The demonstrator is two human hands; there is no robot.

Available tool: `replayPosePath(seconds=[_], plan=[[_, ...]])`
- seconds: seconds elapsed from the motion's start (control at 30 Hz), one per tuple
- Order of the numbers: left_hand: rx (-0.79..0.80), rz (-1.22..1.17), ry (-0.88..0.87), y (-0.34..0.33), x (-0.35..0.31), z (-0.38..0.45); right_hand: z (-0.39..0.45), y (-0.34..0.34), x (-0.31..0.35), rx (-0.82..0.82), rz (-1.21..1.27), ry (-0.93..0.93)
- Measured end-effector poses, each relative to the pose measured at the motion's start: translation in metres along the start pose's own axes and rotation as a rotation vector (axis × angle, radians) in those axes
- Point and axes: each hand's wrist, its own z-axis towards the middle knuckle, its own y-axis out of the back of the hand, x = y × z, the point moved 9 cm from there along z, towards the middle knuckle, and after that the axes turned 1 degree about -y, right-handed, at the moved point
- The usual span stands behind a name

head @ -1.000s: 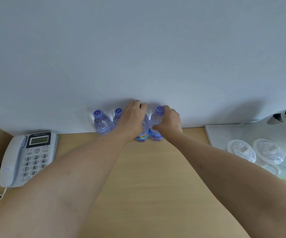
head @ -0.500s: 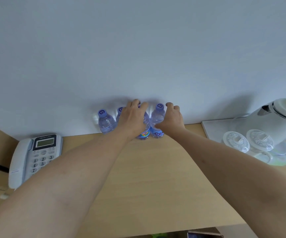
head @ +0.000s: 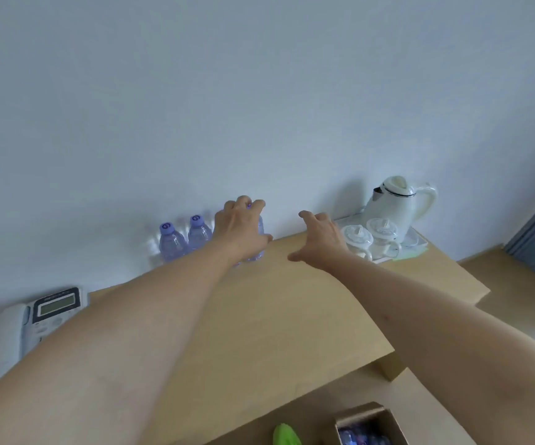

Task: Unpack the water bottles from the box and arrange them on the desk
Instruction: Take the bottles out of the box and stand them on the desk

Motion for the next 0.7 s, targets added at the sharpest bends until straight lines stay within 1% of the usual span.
replayPosePath(seconds=[0.2,0.4,0.47,0.57,0.7], plan=[[0.094,-0.055,-0.174,-0.027,-0.096,-0.036,-0.089,0.036,-0.071,-0.042,-0.098,-0.17],[0.188,-0.053,-0.366,-0.062,-0.214,-0.07,-0.176,0.066,-0.166,-0.05,-0.124,-0.377],[0.229,-0.078,-0.405,-0.081,-0.255,-0.083,-0.203,0.072,-0.2,-0.044,-0.122,-0.45],[0.31,-0.048,-0.498,-0.118,-0.318,-0.107,-0.245,0.076,-0.255,-0.048,-0.114,-0.561],[0.383,-0.001,-0.588,-0.174,-0.387,-0.14,-0.307,0.061,-0.338,-0.026,-0.038,-0.716]])
